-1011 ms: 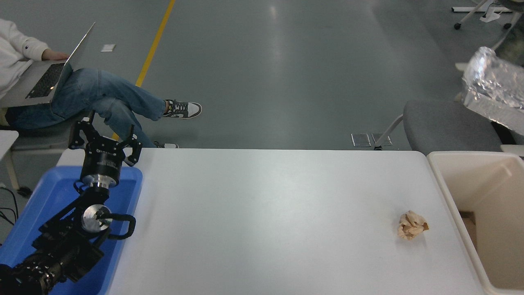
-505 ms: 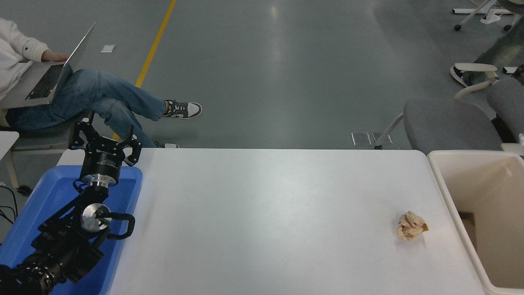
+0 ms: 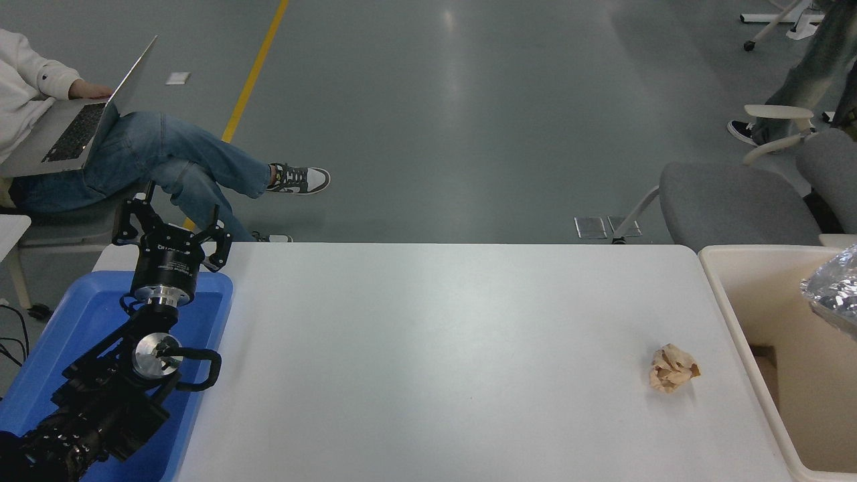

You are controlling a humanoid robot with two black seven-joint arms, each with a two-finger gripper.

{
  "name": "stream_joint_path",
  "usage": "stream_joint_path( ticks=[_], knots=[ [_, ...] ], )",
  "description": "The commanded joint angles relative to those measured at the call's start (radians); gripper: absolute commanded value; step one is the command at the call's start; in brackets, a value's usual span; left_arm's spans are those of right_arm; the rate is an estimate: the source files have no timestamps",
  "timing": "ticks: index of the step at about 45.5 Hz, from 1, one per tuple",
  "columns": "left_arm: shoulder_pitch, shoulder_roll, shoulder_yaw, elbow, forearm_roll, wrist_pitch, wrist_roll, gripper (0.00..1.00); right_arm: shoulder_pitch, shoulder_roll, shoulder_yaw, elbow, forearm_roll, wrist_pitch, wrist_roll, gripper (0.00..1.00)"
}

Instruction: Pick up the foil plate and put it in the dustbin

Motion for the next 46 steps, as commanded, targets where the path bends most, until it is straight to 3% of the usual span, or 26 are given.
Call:
stream_joint_path(
  ticks=[1,18,21,23,26,46],
  knots=[
    [0.0,0.0,0.0,0.0,0.0,0.0,0.0,0.99,-0.076,0.066,0.086,-0.055,0.0,-0.065,-0.093,0.0],
    [0.0,0.0,0.0,0.0,0.0,0.0,0.0,0.99,-0.073,0.065,0.097,-0.041,-0.003,-0.066,-0.097,0.03],
    [0.0,0.0,0.0,0.0,0.0,0.0,0.0,0.99,-0.065,0.06,0.091,-0.046,-0.004,-0.077,-0.095,0.41],
    [0.0,0.0,0.0,0.0,0.0,0.0,0.0,0.99,-0.064,0.057,0.091,-0.041,-0.004,-0.103,-0.092,0.61],
    [0.0,0.0,0.0,0.0,0.0,0.0,0.0,0.99,-0.062,0.057,0.091,-0.038,-0.003,-0.151,-0.092,0.75],
    [0.0,0.0,0.0,0.0,0.0,0.0,0.0,0.99,0.076,0.001,-0.041,0.172,-0.015,-0.175,-0.087,0.79]
  ],
)
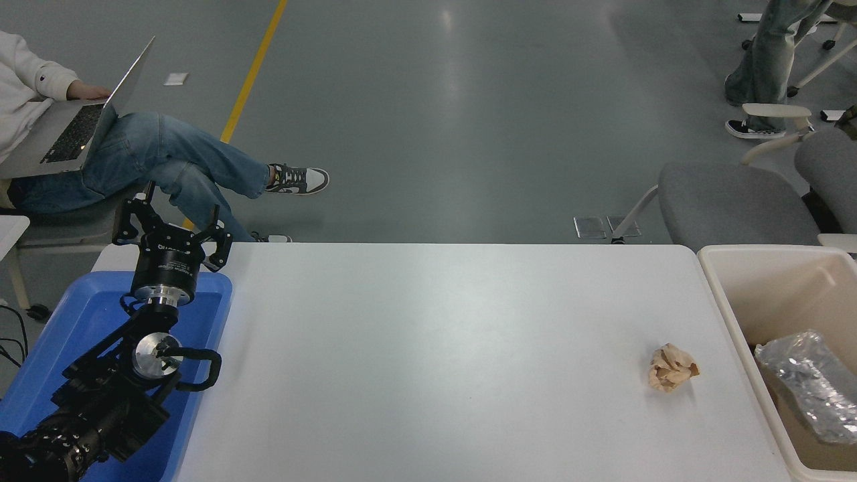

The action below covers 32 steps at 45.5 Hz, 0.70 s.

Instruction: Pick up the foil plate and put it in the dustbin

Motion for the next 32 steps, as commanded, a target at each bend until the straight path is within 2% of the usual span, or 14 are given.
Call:
stream_joint_path(
  ticks=[1,12,13,14,32],
  knots=[
    [0.0,0.0,0.0,0.0,0.0,0.0,0.0,0.99,0.115,-0.058,-0.109,0.168,-0.004,-0.013,0.002,0.79],
    [0.0,0.0,0.0,-0.001,0.0,0.0,0.0,0.99,0.428,-0.14,-0.375,0.472,-0.003,-0.01,0.002,0.89],
    [-0.001,0.0,0.0,-0.001,0.0,0.0,0.0,0.99,0.457,-0.141,-0.399,0.491,-0.003,-0.01,0.002,0.92],
    [0.0,0.0,0.0,-0.001,0.0,0.0,0.0,0.99,0.489,-0.141,-0.421,0.511,-0.003,-0.008,0.002,1.0],
    [-0.001,0.0,0.0,-0.001,0.0,0.0,0.0,0.99,1.038,-0.111,-0.741,1.0,0.01,0.039,0.0,1.0]
  ],
)
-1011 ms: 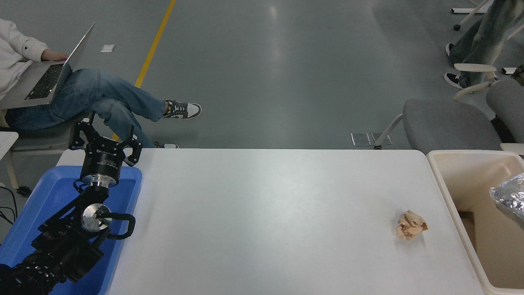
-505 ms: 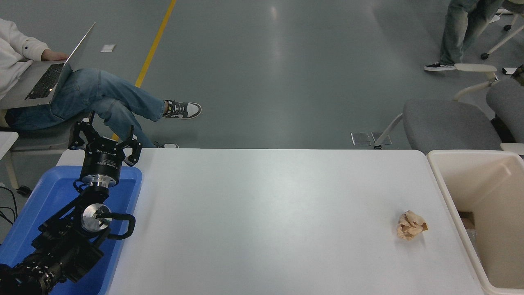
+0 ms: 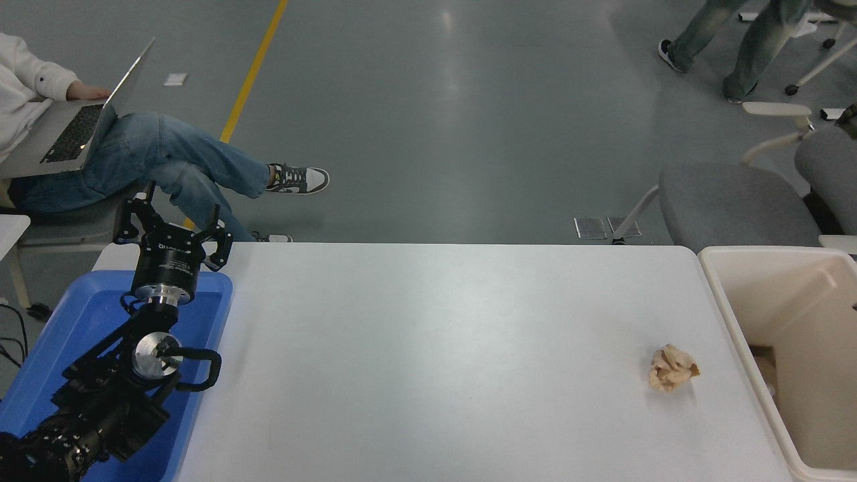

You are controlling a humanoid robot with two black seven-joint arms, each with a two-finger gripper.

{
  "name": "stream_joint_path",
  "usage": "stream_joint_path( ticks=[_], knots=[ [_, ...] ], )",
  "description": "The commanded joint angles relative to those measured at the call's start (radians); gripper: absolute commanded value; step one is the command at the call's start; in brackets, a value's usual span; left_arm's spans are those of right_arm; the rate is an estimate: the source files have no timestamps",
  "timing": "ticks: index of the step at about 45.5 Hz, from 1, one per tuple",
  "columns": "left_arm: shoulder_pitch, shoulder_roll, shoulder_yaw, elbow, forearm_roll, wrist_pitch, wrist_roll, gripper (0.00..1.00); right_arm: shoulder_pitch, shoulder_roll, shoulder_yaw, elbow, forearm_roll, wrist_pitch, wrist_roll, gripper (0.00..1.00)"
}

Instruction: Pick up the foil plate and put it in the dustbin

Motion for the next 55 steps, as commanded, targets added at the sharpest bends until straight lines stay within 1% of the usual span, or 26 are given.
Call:
stream_joint_path(
  ticks=[1,6,11,13,14,21,29,35,41,47,55],
  knots=[
    [-0.001,0.001,0.0,0.001,0.0,0.0,0.0,0.99,0.338,0.027,-0.198,0.293,0.006,0.03,0.001,1.0],
    [-0.001,0.001,0.0,-0.001,0.0,0.0,0.0,0.99,0.444,0.117,-0.275,0.332,0.006,0.1,-0.001,1.0],
    [-0.001,0.0,0.0,-0.001,0.0,0.0,0.0,0.99,0.554,0.206,-0.301,0.349,0.009,0.229,-0.001,1.0],
    [-0.001,0.001,0.0,0.001,0.0,0.0,0.0,0.99,0.588,0.237,-0.295,0.349,0.009,0.292,-0.001,1.0],
    [-0.001,0.0,0.0,-0.001,0.0,0.0,0.0,0.99,0.628,0.273,-0.286,0.347,0.009,0.359,-0.001,1.0],
    [-0.001,0.001,0.0,-0.001,0.0,0.0,0.0,0.99,0.74,0.379,-0.252,0.349,0.01,0.537,0.001,1.0],
    [0.001,0.001,0.0,0.001,0.0,0.0,0.0,0.99,0.838,0.471,-0.169,0.35,0.009,0.743,0.001,1.0],
    [0.001,0.0,0.0,0.001,0.0,0.0,0.0,0.99,0.886,0.55,-0.148,0.35,0.009,0.748,0.001,1.0],
    [0.001,0.0,0.0,-0.001,0.0,0.0,0.0,0.99,0.896,0.597,-0.138,0.349,0.009,0.748,0.001,1.0],
    [0.001,0.0,0.0,0.001,0.0,0.0,0.0,0.99,0.881,0.623,-0.115,0.349,0.007,0.748,0.001,1.0],
    [0.001,0.0,0.0,0.001,0.0,0.0,0.0,0.99,0.883,0.623,-0.126,0.349,0.009,0.748,0.001,1.0]
  ],
)
